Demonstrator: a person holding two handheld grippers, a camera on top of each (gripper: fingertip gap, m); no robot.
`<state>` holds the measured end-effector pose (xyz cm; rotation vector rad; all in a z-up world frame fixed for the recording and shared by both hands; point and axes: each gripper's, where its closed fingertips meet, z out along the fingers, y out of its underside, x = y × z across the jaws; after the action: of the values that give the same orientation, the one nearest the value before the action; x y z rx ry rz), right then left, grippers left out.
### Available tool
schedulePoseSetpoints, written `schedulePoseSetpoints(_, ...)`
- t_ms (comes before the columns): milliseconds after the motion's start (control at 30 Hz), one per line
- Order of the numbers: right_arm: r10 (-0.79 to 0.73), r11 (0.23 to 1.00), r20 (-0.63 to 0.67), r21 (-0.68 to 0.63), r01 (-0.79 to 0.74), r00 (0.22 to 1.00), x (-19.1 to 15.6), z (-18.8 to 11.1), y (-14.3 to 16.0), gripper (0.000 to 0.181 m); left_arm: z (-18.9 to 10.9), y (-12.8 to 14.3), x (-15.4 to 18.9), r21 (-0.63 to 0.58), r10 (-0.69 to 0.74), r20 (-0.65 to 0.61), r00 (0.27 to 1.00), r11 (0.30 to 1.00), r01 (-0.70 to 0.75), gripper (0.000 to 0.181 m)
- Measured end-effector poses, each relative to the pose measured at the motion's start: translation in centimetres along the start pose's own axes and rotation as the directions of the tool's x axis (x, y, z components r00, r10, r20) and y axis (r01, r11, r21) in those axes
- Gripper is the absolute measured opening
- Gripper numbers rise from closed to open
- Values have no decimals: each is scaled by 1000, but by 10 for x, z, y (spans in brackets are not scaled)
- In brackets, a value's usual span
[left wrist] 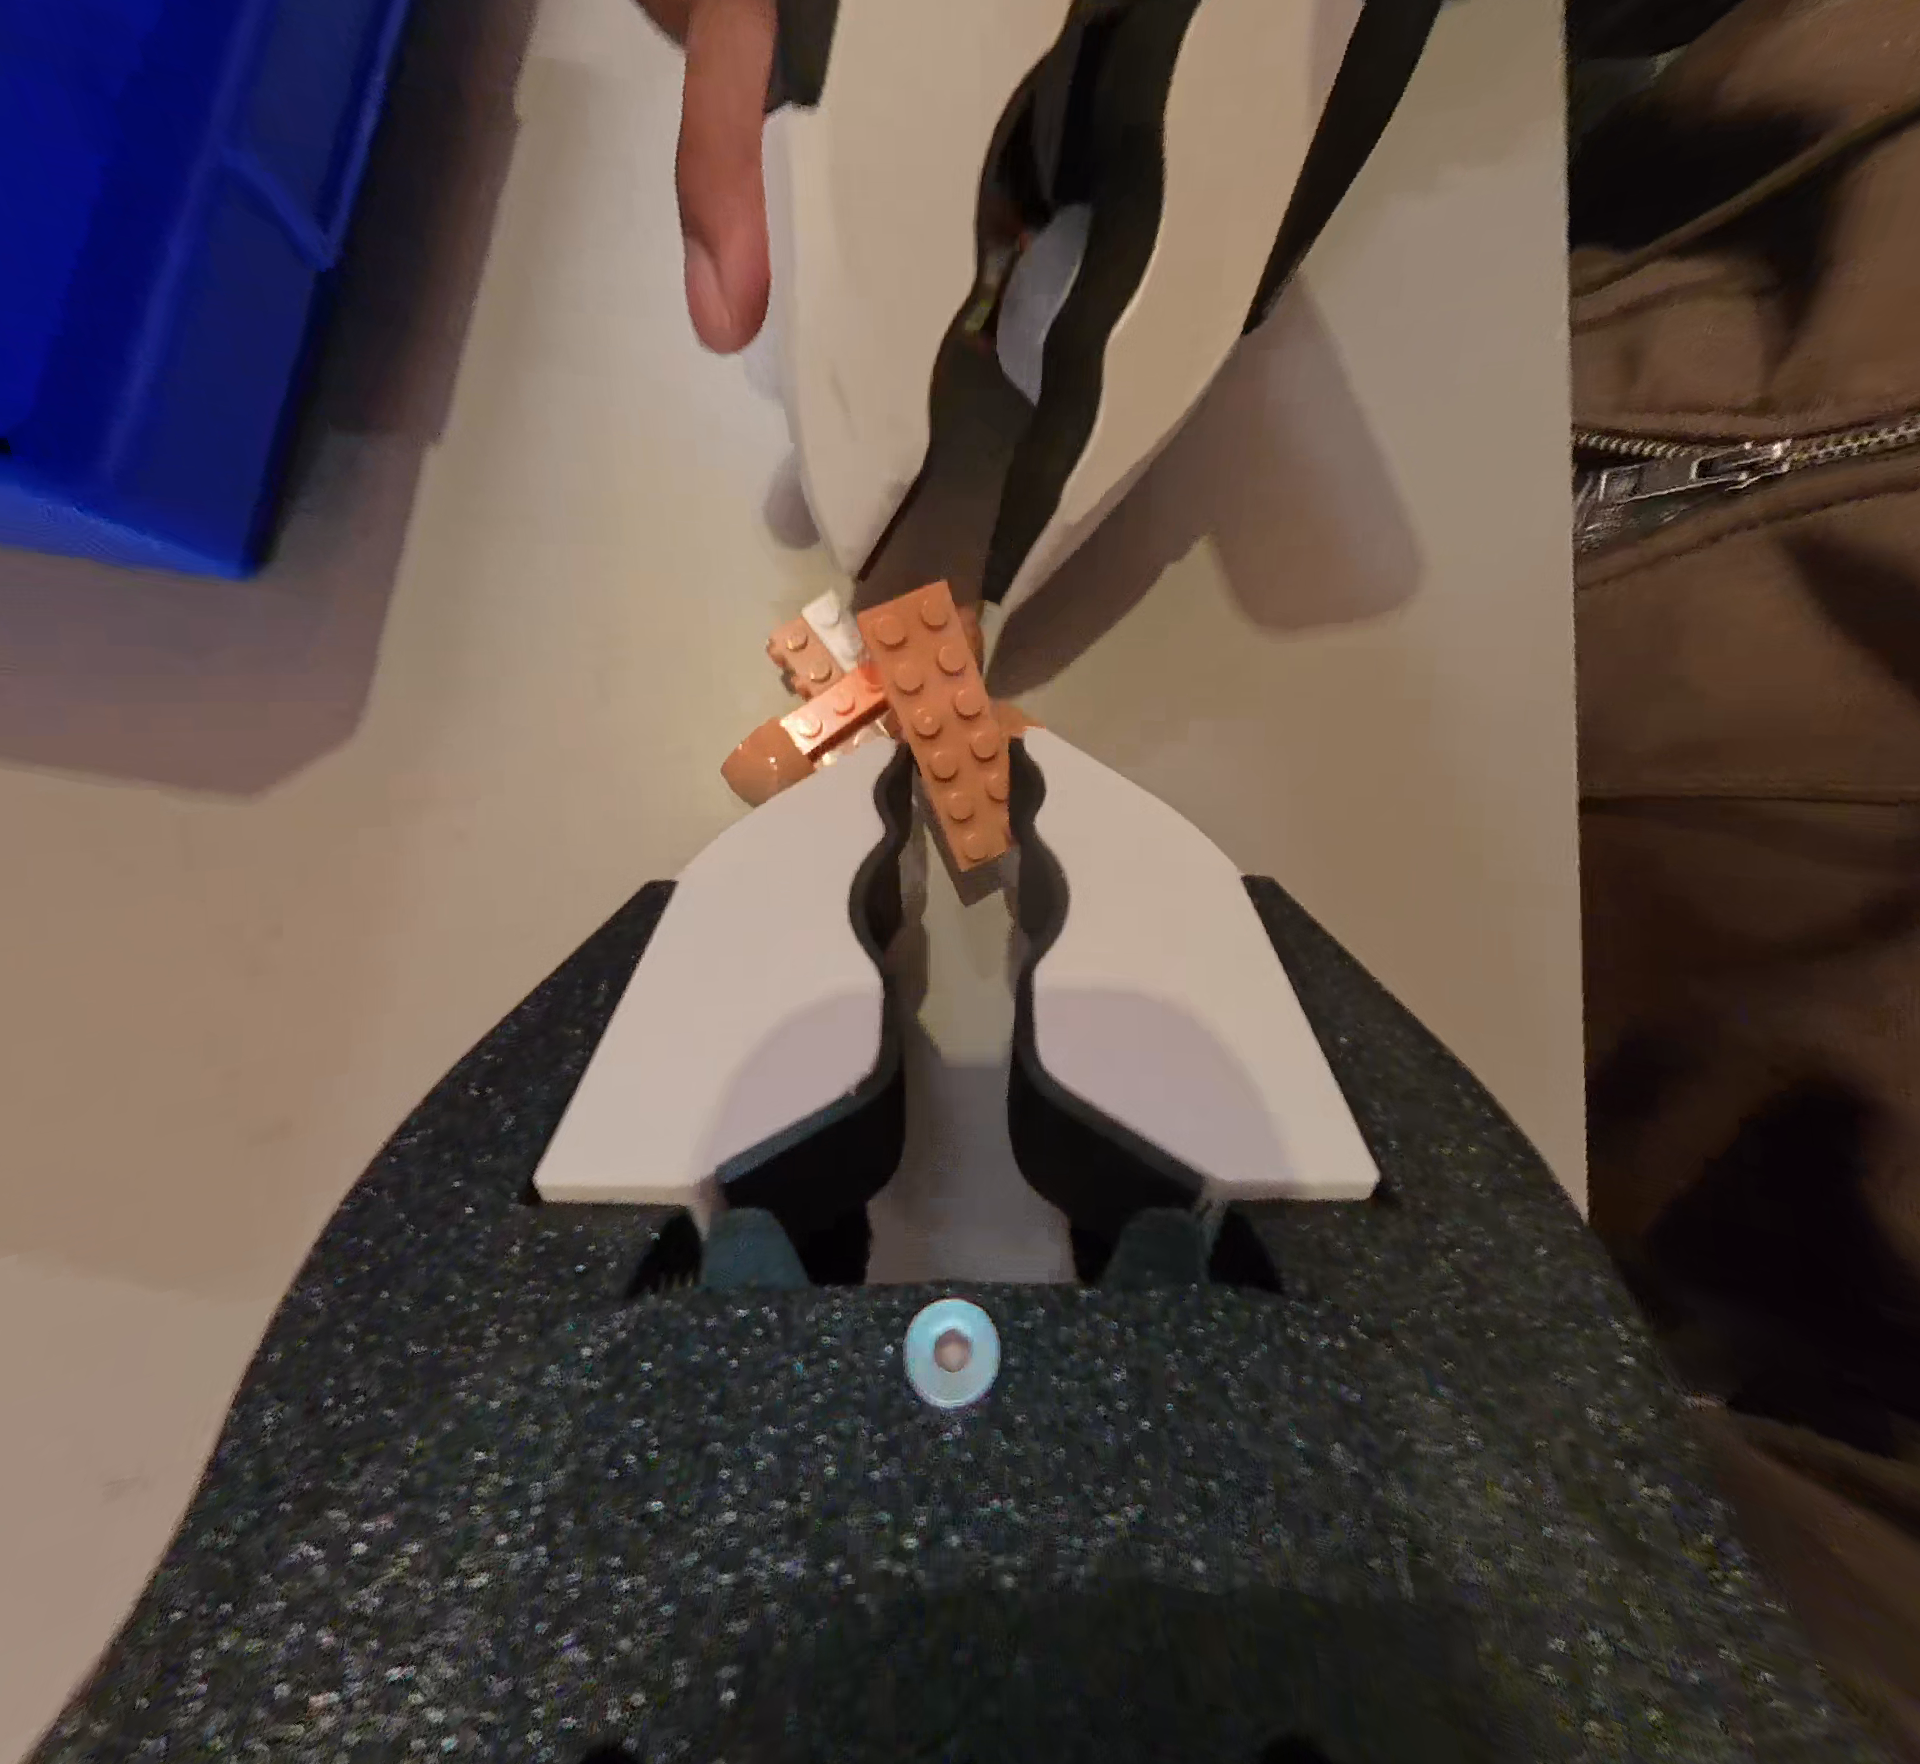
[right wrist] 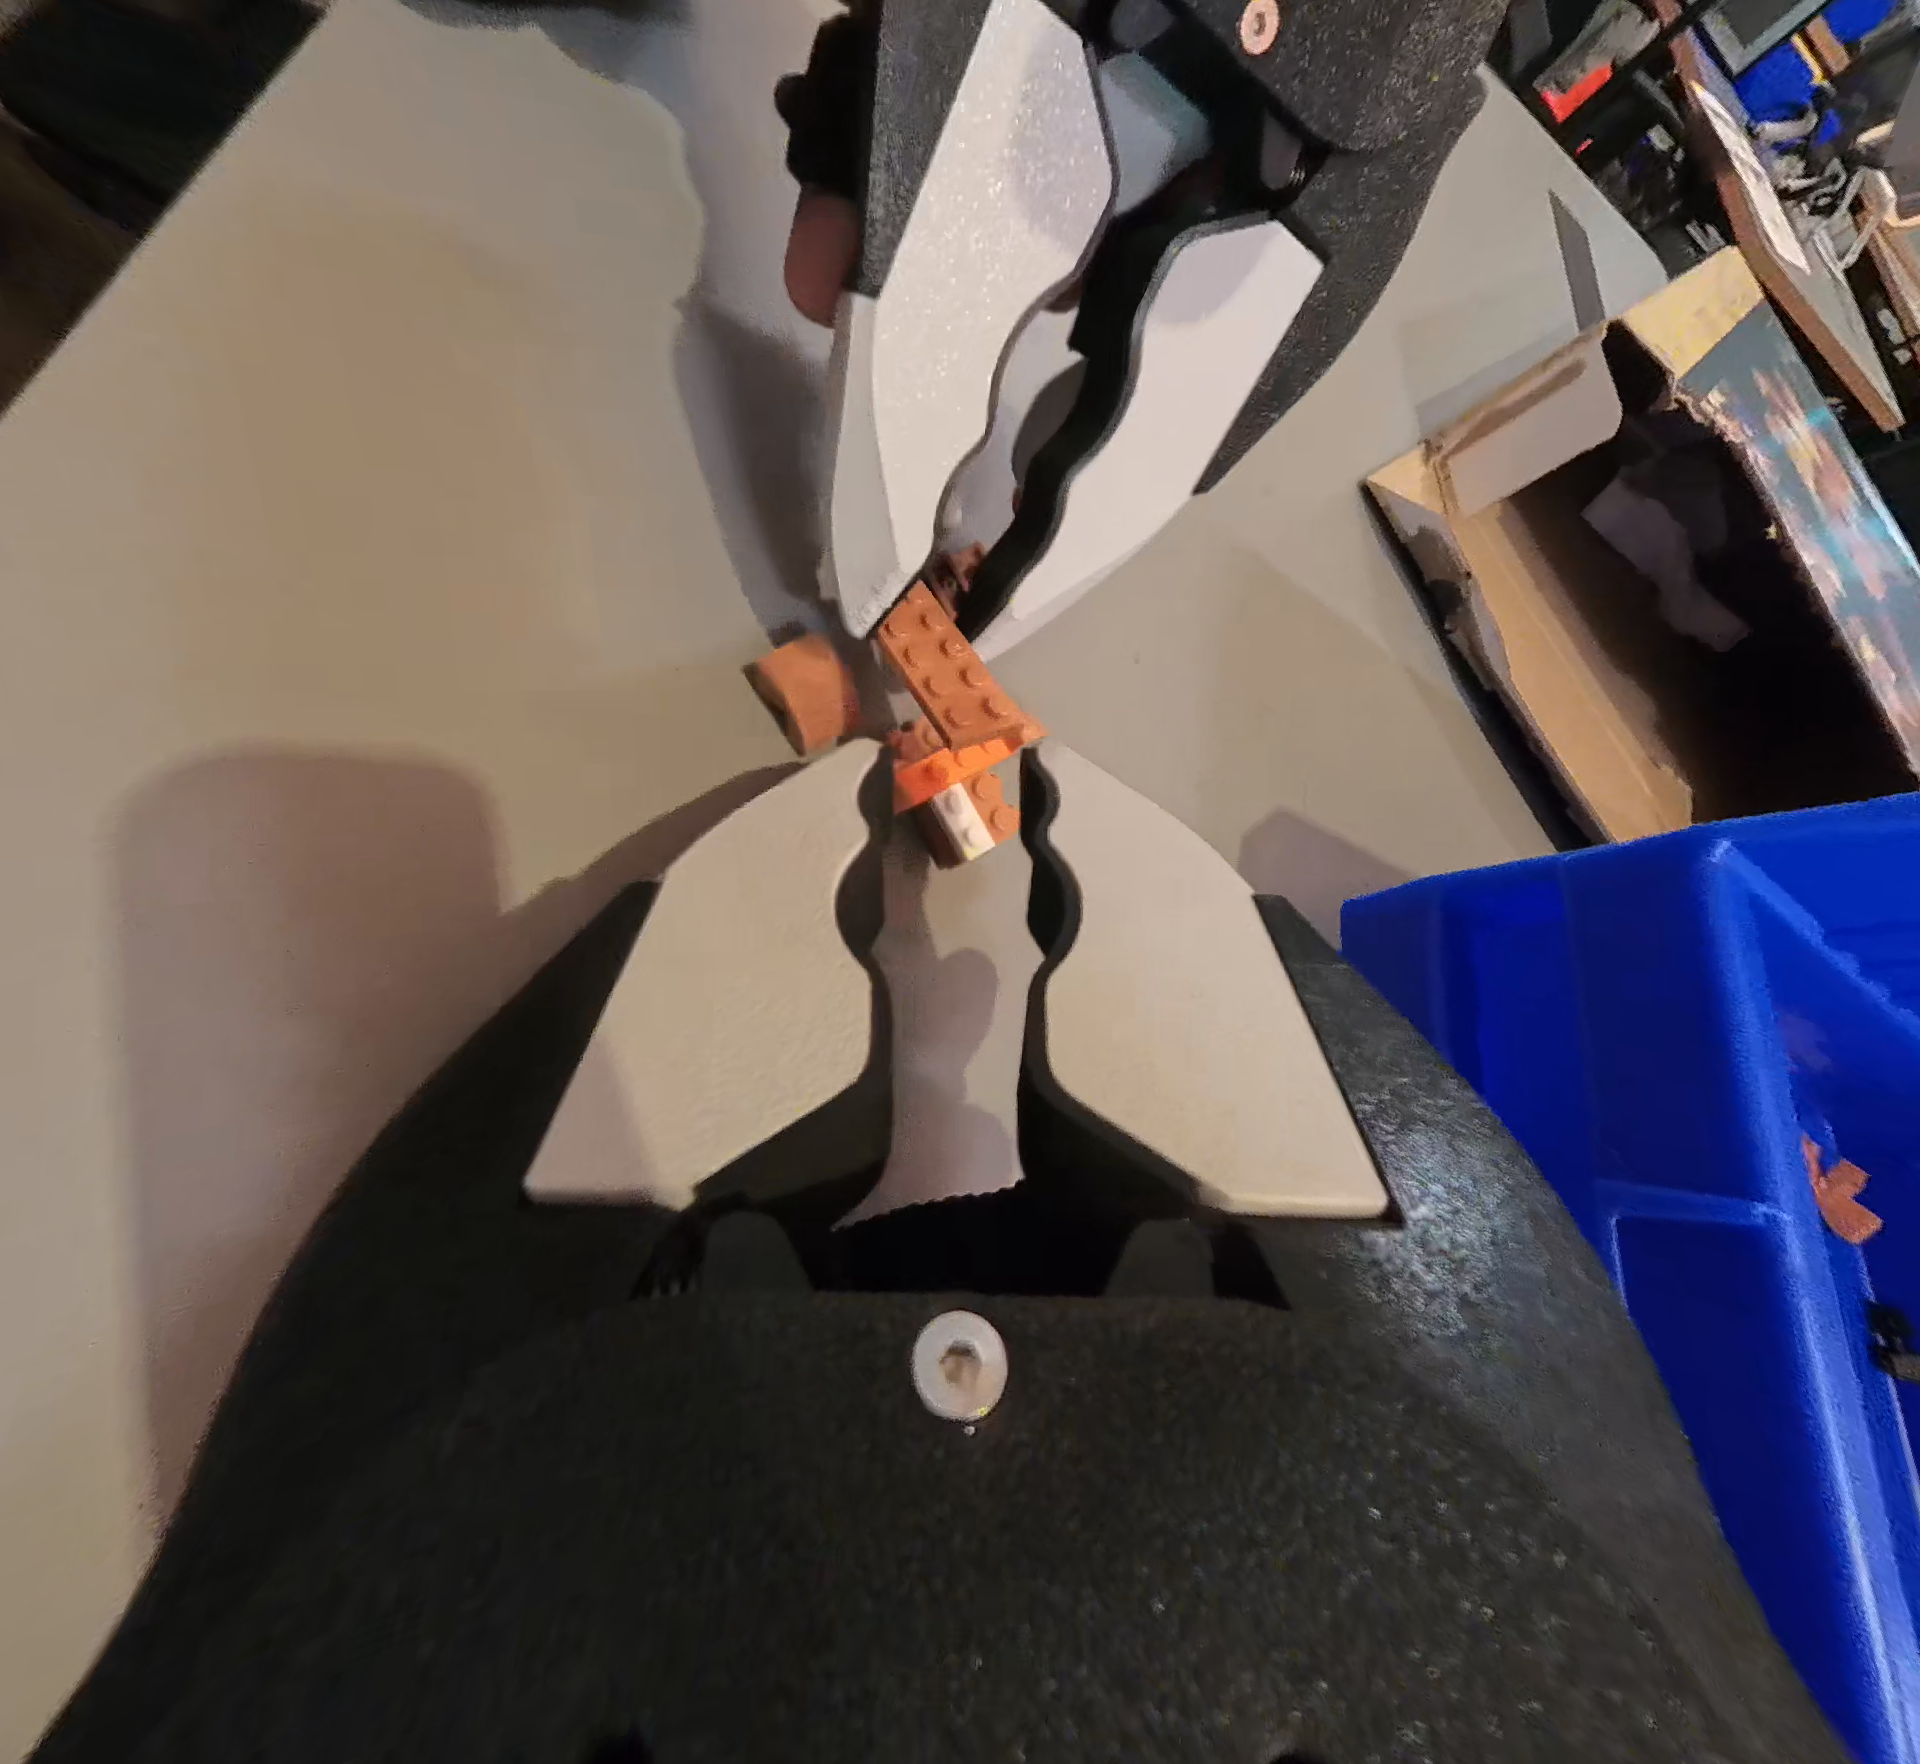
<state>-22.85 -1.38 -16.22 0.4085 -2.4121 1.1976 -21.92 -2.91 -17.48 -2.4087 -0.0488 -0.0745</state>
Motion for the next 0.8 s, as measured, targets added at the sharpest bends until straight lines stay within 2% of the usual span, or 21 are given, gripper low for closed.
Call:
schedulePoseSetpoints(200, 33, 996, 42, 84, -36, 999, -3, -6, -13, 31, -2, -8, 5, 31, 158, 27, 987, 987, -159, 17)
schedulePoseSetpoints(333, 16, 995, 60, 97, -22, 998, -8, -6, -16, 20, -4, -17, 14, 76, 281, 47, 959, 956, -284, 17)
schedulePoseSetpoints(467, -4, 992, 21, 124, 1, 1000, -2, -10, -22, 18, -6, -20, 7, 90, 254, 81, 964, 961, -261, 17)
schedulePoseSetpoints(533, 10, 990, -35, 142, -5, 999, 10, -16, -25, 17, -11, -25, -3, 103, 235, 148, 960, 962, -252, 36)
schedulePoseSetpoints(600, 39, 989, -185, 150, -11, 982, 39, -29, -26, 18, -25, -39, -19, 182, 179, 256, 950, 956, -229, 52)
schedulePoseSetpoints(633, 71, 985, -289, 171, -22, 955, 60, -41, -27, 18, -33, -46, -26, 235, 135, 289, 948, 950, -207, 55)
schedulePoseSetpoints(667, 140, 977, -438, 205, -54, 888, 90, -58, -25, 18, -41, -51, -31, 287, 91, 305, 948, 940, -183, 55)
schedulePoseSetpoints(700, 236, 965, -593, 236, -114, 770, 122, -82, -16, 17, -47, -55, -35, 327, 53, 311, 949, 932, -159, 55)
schedulePoseSetpoints(733, 312, 949, -689, 255, -184, 655, 145, -102, -1, 18, -49, -54, -36, 344, 27, 300, 954, 929, -134, 55)
schedulePoseSetpoints(767, 358, 933, -731, 263, -245, 581, 158, -115, 14, 20, -47, -50, -37, 333, 11, 279, 960, 937, -107, 55)
schedulePoseSetpoints(800, 386, 920, -735, 259, -295, 557, 163, -119, 25, 32, -42, -43, -36, 295, 4, 258, 966, 952, -83, 56)
